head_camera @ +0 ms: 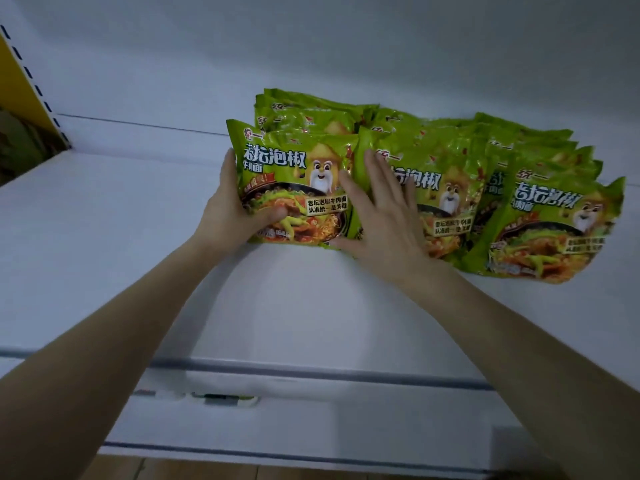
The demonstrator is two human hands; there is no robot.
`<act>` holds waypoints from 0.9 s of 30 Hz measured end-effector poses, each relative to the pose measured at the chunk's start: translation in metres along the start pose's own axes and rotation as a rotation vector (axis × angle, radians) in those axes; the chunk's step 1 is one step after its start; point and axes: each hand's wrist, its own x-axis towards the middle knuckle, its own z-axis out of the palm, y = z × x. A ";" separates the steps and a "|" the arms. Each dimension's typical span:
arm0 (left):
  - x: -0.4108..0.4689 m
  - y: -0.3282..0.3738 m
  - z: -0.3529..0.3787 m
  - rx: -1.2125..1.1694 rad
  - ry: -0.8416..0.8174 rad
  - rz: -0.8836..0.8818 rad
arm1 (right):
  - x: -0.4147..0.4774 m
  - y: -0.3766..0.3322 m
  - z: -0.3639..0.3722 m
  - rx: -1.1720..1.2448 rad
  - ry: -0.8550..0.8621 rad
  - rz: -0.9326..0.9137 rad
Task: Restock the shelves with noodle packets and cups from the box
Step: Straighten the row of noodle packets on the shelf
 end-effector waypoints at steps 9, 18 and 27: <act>0.008 -0.005 0.009 -0.030 -0.007 0.143 | 0.008 0.009 0.021 -0.090 0.185 -0.044; 0.012 -0.007 0.017 -0.028 0.081 0.142 | 0.009 0.012 0.022 0.004 0.171 -0.032; -0.001 -0.006 0.012 -0.107 -0.050 0.238 | -0.028 0.045 0.002 0.018 0.140 -0.002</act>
